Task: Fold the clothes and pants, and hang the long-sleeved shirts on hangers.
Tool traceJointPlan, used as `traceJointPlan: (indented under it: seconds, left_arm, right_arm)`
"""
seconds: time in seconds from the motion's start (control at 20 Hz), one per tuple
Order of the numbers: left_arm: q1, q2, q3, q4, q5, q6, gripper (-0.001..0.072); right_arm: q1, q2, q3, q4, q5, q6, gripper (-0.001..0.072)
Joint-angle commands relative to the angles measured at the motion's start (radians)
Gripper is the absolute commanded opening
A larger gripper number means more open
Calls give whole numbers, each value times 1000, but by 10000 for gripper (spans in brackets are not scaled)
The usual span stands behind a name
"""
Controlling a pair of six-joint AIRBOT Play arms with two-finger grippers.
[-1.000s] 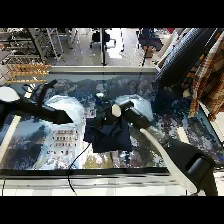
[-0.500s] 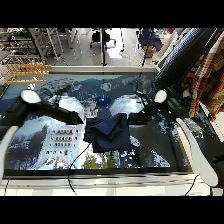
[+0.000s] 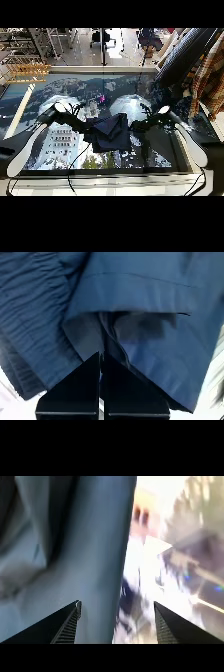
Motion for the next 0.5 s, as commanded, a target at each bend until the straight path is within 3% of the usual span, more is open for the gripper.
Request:
traceJointPlan:
  seconds: [0.0, 0.1, 0.15, 0.25, 0.35, 0.45]
  left_arm:
    - [-2, -17, 1, -34, 3, -3, 15]
    - [-2, -9, 2, -64, -10, -3, 15]
    - [-2, -4, 2, -66, -21, -3, 15]
    - [-2, 19, 2, -64, -76, -2, 14]
    - [4, 68, 2, -48, -137, 6, 14]
    - [9, 135, 2, -47, -186, 9, 14]
  right_arm:
    - [30, -131, 106, 67, 81, -92, 525]
    - [73, -182, 164, 65, 128, -92, 493]
    - [92, -198, 179, 65, 150, -92, 409]
    - [101, -195, 195, 45, 209, -92, 11]
    - [70, -135, 195, 37, 240, -76, 13]
    - [19, -4, 195, 22, 241, 11, 12]
